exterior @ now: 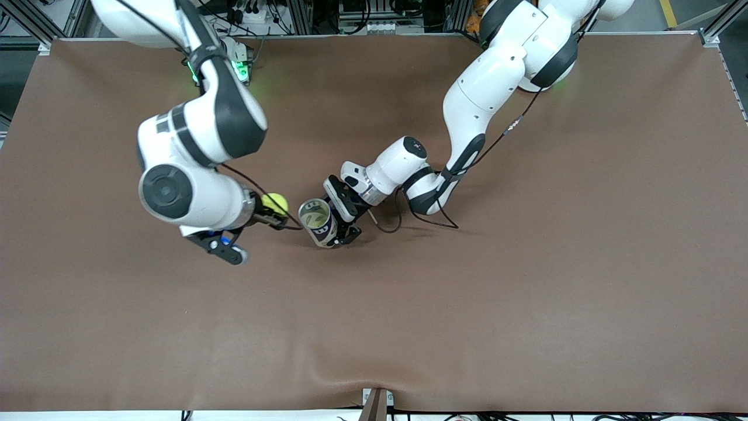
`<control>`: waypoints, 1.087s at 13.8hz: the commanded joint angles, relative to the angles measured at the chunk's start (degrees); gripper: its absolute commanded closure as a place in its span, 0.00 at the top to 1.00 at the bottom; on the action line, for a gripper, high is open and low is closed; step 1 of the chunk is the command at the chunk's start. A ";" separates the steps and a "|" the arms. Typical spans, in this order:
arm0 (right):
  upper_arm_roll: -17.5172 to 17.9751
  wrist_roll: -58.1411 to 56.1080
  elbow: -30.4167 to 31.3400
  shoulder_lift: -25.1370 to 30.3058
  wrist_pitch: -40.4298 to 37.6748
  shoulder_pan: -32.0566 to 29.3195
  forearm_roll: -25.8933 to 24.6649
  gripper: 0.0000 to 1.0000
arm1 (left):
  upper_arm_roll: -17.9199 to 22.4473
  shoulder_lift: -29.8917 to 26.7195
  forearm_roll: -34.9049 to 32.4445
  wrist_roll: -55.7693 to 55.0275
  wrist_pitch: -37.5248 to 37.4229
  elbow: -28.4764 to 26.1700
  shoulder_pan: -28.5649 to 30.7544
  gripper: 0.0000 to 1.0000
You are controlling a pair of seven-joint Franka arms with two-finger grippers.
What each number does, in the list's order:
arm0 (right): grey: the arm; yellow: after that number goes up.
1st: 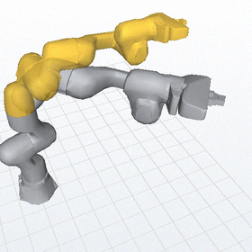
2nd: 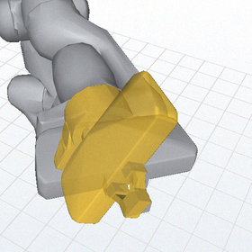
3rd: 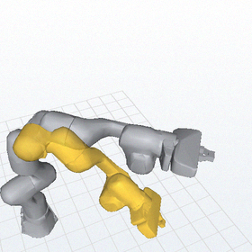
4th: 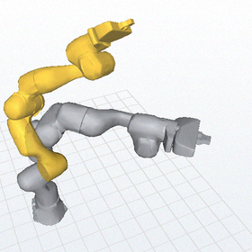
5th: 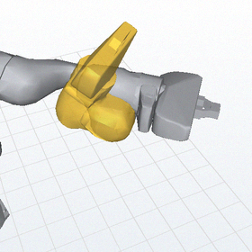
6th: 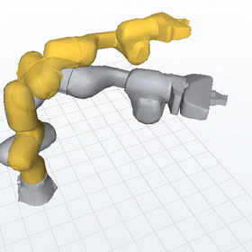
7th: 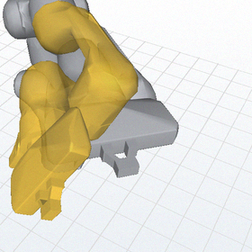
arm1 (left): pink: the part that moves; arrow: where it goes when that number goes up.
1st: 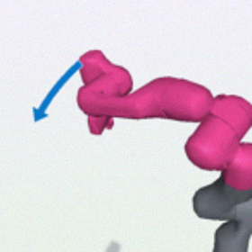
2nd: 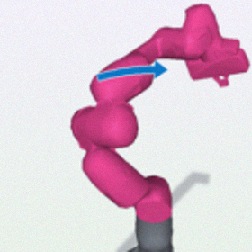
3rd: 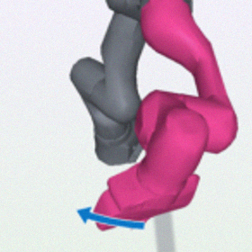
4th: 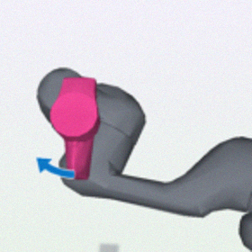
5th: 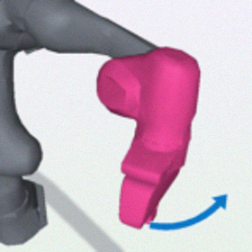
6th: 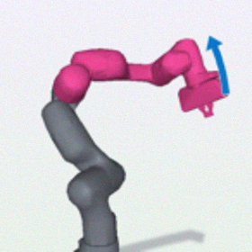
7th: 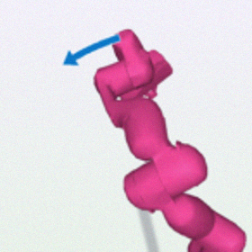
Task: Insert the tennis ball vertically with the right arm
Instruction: 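Carry the second ball with the right gripper over the tube opening, then open the right gripper to drop the second ball into the tube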
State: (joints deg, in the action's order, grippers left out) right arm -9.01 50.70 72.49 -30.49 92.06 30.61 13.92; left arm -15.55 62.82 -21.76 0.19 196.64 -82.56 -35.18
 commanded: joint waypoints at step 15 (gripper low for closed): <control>-0.66 7.41 -1.21 -3.09 6.99 4.81 1.28 0.40 | 0.25 0.20 0.67 -0.45 0.67 0.38 -0.06 0.88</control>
State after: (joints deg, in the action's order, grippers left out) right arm -9.45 59.94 72.40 -33.58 99.97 35.77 14.00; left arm -15.54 62.82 -21.76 0.19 196.64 -82.55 -35.17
